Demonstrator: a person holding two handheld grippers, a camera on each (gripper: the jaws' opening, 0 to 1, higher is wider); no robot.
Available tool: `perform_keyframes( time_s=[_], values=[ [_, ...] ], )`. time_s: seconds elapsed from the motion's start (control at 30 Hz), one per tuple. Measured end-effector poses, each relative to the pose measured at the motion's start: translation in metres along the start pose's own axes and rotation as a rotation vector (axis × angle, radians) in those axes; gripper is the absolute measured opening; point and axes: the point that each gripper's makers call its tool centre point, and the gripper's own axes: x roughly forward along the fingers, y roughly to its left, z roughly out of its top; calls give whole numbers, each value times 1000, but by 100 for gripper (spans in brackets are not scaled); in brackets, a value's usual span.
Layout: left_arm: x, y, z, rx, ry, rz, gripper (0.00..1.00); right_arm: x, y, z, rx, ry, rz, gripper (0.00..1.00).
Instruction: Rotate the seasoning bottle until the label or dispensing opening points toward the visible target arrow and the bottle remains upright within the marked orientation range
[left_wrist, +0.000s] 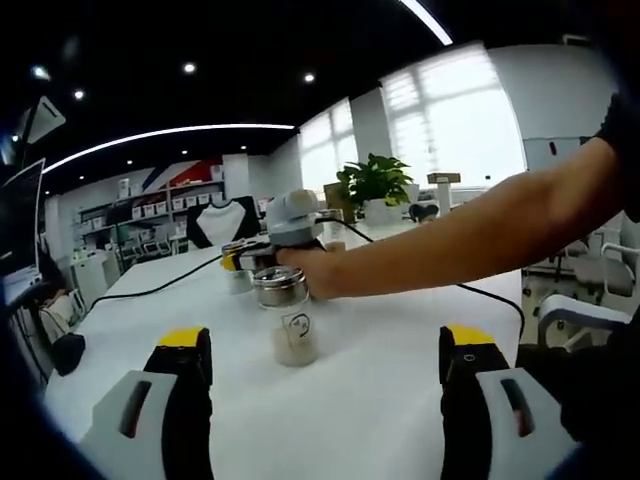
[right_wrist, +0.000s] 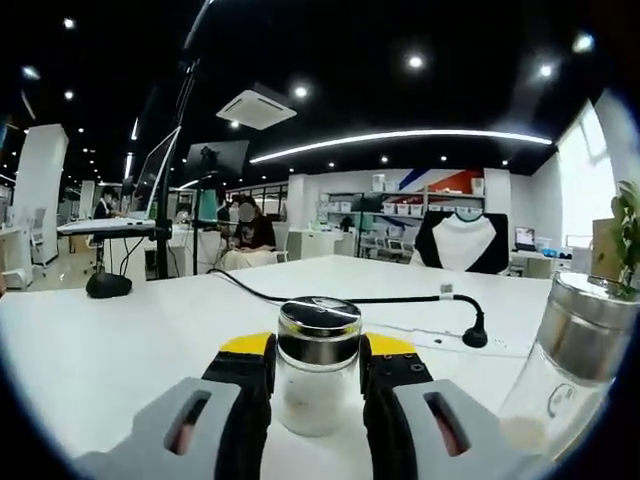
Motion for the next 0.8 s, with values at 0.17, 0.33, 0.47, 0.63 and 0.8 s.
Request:
perform_keyframes(
  time_s=[0.17,0.33,0.47,0.63,0.8],
  values=[
    [-2,1,-1,34,-3,-11,89,-16,2,3,58,-6,10,30],
    [0,-1,-6,36,24,-17,97,-26,8,9,36,-16,35,30],
    [1,-1,0,-40,-17,-27,100,-29,13,15,33,-15,61,30],
    [0,-1,1,-53,-36,-29,100,-28,14,21,24,-26,89,30],
    [-2,2,0,-56,-37,-20,100,-35,19,25,-29,-21,121,30]
  ],
)
